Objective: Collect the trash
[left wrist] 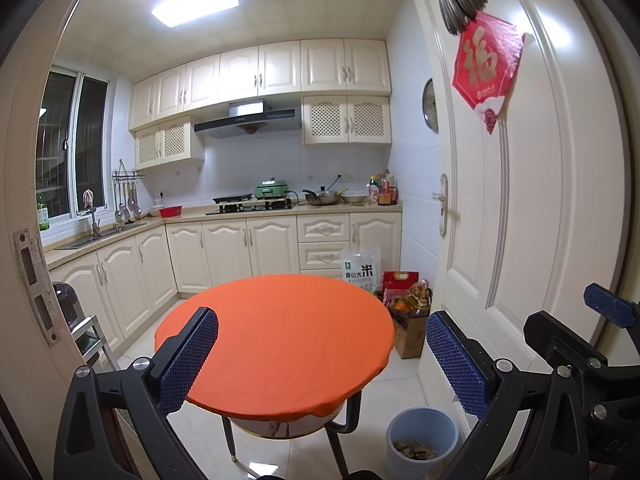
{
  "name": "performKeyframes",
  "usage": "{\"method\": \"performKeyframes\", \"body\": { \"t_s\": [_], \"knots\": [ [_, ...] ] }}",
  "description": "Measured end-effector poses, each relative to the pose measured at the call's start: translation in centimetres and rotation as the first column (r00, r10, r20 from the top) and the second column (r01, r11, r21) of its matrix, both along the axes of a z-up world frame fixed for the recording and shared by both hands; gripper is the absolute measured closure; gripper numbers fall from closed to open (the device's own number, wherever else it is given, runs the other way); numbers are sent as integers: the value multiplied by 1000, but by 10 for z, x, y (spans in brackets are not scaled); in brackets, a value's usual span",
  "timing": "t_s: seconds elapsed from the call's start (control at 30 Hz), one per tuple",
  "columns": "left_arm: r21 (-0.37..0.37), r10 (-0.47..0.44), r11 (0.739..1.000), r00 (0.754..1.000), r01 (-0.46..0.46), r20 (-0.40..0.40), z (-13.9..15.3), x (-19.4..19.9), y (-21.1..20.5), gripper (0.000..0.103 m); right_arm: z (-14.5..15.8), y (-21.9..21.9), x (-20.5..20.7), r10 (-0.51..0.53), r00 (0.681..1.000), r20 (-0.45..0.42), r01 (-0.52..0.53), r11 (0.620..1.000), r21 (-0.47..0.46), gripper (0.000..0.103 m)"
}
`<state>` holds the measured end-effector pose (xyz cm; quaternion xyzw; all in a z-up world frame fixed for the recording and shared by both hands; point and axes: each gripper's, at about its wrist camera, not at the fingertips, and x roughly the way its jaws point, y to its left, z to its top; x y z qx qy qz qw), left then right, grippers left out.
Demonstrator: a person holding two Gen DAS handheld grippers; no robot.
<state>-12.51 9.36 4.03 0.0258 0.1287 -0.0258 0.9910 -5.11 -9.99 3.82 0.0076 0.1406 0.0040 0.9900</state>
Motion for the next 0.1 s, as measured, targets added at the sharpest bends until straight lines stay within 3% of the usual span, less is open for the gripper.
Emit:
{"method": "performKeyframes", "body": {
  "t_s": [0.1],
  "knots": [
    [-2, -1, 1000, 1000, 1, 1, 0, 1, 1, 1, 0, 0, 0, -1, 1000, 3, 1, 1000, 1, 0]
  ]
}}
